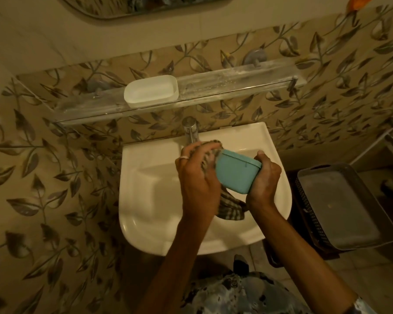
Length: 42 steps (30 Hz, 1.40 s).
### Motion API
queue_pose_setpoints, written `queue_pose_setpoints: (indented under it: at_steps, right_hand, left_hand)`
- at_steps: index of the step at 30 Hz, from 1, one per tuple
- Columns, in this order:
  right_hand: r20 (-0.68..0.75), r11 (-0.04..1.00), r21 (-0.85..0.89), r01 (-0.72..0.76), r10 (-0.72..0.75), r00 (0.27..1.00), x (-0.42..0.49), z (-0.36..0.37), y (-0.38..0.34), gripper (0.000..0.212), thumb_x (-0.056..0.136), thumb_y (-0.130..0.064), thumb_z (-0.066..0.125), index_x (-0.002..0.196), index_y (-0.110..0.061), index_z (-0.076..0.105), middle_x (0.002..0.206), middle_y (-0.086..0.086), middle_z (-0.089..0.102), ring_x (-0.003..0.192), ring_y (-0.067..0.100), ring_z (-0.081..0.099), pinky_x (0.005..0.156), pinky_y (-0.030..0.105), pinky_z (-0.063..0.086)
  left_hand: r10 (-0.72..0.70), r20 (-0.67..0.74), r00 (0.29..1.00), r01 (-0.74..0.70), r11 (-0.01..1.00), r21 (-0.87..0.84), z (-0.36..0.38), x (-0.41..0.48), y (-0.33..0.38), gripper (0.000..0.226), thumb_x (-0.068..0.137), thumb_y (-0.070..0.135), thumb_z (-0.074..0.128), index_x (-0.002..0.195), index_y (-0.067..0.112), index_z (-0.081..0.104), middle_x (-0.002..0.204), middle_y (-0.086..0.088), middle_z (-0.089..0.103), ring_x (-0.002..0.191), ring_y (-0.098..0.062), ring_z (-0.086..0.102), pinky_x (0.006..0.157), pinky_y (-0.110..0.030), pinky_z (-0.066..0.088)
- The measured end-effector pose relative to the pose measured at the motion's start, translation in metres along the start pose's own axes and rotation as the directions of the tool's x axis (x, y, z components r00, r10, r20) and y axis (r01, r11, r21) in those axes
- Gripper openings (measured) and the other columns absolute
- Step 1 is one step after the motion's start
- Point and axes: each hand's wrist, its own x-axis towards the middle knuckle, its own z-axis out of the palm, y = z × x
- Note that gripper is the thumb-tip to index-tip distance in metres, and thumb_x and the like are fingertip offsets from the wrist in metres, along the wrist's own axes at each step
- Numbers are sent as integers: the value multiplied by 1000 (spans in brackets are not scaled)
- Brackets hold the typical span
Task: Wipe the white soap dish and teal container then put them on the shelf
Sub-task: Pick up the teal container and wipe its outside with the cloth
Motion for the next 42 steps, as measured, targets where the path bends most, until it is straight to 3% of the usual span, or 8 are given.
queue_pose_setpoints:
  at_steps: [5, 12, 17, 20, 23, 26, 31, 42]
  right_hand:
    - [41, 945, 249, -214, 210, 977, 5, -8, -10, 59, 97, -51, 36, 63, -26, 77, 68, -1, 75, 62, 18, 72, 51, 24, 54]
    - [341, 935, 72, -347, 304, 890, 6, -25, -14, 67, 97, -62, 24, 81, -28, 80, 87, 2, 77, 78, 18, 74, 63, 29, 57]
    - [448, 957, -47, -288, 278, 850, 3, -31, -9, 47, 101, -52, 27, 116, -30, 65, 112, 0, 73, 102, 19, 70, 77, 36, 59]
    - [503, 968, -38, -247, 232, 832, -1, -32, -10, 45, 99, -46, 33, 124, -22, 61, 115, 4, 72, 106, 21, 69, 79, 35, 60]
    - [542, 977, -6, -212, 181, 821, -8, -29, -11, 49, 92, -47, 41, 127, -17, 59, 119, 10, 70, 107, 25, 68, 80, 38, 59]
    - [525, 975, 10, -224, 186, 831, -10, -25, -11, 48, 92, -47, 45, 124, -17, 62, 113, 11, 72, 100, 26, 70, 74, 37, 59]
    - [416, 937, 89, -338, 274, 867, -2, -31, -14, 50, 98, -49, 39, 122, -13, 63, 108, 15, 72, 97, 29, 69, 77, 41, 58]
    - [310, 966, 27, -259, 238, 920, 0, -29, -14, 54, 101, -50, 31, 121, -12, 64, 110, 18, 71, 101, 33, 69, 87, 45, 56]
  left_hand:
    - [-483, 332, 810, 585, 623, -519, -18, 8, -42, 27, 100, 15, 39, 110, 26, 62, 119, -3, 65, 107, -19, 63, 88, -35, 53]
    - [-736, 258, 625, 637, 291, -714, -27, 3, -62, 35, 98, 29, 43, 123, 10, 57, 117, -14, 65, 90, -21, 69, 62, -31, 58]
    - [-764, 329, 555, 600, 94, -795, -39, 16, -52, 48, 89, 46, 53, 124, 13, 58, 121, -15, 63, 100, -31, 66, 84, -50, 53]
    - [-694, 257, 673, 506, 178, -844, -43, 30, -34, 47, 86, 47, 56, 119, 15, 60, 117, -12, 66, 92, -23, 70, 70, -39, 58]
    - [-441, 42, 897, 335, 612, -717, -38, 38, -10, 22, 87, 39, 59, 108, 32, 62, 103, 11, 71, 95, -9, 68, 70, -24, 55]
    - [42, 204, 978, 15, 964, -266, -22, 32, 5, 22, 91, 33, 54, 113, 33, 60, 110, 19, 65, 102, 3, 60, 85, -17, 50]
    - [307, 397, 865, -273, 952, -140, -4, 1, -4, 42, 91, 8, 54, 132, 18, 51, 136, 2, 54, 129, -9, 44, 107, -43, 39]
    - [451, 228, 863, -453, 890, -50, -7, -46, -19, 44, 80, 0, 49, 118, 16, 62, 127, 9, 56, 122, -15, 46, 96, -41, 44]
